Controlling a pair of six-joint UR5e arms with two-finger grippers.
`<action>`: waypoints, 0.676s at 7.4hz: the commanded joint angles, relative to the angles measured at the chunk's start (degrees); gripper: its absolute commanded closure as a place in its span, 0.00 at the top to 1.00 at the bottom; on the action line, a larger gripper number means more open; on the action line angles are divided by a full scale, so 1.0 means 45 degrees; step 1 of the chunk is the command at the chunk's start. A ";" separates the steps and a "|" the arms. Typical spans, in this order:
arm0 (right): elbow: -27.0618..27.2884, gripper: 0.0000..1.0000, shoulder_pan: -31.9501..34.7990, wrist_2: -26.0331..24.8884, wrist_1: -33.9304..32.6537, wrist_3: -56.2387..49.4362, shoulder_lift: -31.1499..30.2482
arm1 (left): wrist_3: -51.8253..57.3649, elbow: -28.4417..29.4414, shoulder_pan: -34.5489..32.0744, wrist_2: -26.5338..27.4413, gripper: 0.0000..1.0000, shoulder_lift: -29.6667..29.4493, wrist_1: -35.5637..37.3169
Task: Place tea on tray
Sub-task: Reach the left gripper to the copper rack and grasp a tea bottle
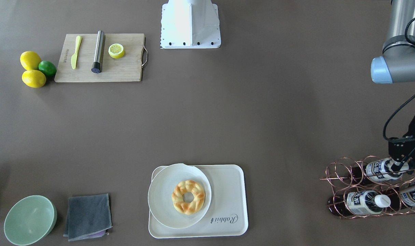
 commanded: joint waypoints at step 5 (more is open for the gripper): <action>-0.0050 1.00 -0.0010 0.0001 -0.0005 0.0010 0.0127 | 0.1050 -0.5050 -0.2095 -0.1237 0.00 0.0098 0.5384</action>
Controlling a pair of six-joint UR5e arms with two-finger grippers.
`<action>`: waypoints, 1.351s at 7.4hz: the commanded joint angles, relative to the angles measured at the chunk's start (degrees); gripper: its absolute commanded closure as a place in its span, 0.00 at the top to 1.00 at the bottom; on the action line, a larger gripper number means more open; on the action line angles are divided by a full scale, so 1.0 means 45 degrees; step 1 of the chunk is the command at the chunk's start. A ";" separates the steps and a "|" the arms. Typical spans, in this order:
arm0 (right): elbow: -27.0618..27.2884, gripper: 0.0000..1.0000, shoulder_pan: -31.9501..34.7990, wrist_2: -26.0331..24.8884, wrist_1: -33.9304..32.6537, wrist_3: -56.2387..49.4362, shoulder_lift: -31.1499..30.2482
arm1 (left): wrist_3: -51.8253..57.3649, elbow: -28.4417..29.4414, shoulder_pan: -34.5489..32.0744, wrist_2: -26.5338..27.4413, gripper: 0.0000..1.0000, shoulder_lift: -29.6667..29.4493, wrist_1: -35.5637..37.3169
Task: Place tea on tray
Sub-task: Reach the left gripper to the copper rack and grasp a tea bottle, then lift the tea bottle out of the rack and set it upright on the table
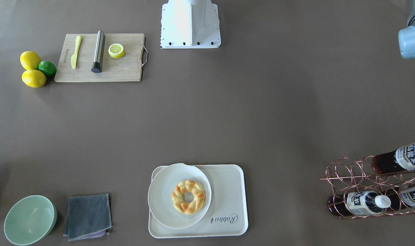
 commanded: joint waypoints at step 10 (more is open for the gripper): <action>0.0019 1.00 -0.0410 0.0223 0.0525 0.1562 0.0171 | -0.8250 -0.3678 1.0991 0.8235 0.00 -0.6596 1.0076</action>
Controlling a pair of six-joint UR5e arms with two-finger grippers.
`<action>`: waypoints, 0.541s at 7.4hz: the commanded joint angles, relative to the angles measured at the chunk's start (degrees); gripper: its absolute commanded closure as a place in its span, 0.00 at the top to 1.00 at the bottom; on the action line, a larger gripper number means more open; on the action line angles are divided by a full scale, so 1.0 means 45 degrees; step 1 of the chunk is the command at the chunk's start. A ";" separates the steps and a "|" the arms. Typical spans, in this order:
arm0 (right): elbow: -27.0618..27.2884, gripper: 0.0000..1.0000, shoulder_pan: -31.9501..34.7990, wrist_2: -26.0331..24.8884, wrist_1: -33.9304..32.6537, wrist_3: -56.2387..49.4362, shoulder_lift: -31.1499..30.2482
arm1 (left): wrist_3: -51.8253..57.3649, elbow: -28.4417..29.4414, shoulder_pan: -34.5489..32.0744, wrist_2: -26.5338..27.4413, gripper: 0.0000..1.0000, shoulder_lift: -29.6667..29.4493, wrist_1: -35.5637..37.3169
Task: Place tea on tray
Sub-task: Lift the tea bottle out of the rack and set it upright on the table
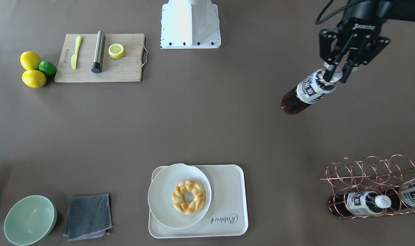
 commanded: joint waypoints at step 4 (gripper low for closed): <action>-0.0026 1.00 -0.0190 -0.0019 0.0015 -0.0013 0.0000 | -0.1619 0.2372 0.3780 0.3264 0.00 -0.1707 0.0083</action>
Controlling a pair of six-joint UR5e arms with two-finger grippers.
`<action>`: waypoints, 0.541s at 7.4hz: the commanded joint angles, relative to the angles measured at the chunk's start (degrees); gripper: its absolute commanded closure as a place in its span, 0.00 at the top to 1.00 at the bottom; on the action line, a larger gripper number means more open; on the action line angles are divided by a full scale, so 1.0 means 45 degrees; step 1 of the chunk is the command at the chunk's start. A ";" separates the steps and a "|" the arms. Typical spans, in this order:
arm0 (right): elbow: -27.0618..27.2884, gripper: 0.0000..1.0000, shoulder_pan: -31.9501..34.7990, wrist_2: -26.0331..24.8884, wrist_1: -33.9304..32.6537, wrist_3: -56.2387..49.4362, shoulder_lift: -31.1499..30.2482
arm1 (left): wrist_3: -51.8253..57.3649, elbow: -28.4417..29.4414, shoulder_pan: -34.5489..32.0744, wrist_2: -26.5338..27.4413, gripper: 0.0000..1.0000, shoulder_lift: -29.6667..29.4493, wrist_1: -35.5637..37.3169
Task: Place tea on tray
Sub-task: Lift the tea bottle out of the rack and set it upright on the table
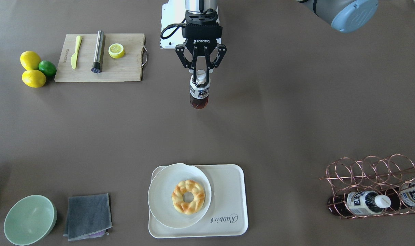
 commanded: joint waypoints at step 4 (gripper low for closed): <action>0.0025 1.00 -0.0049 -0.0001 0.0020 -0.0001 0.0000 | -0.0142 0.0663 0.0913 0.0656 0.00 0.0558 -0.1488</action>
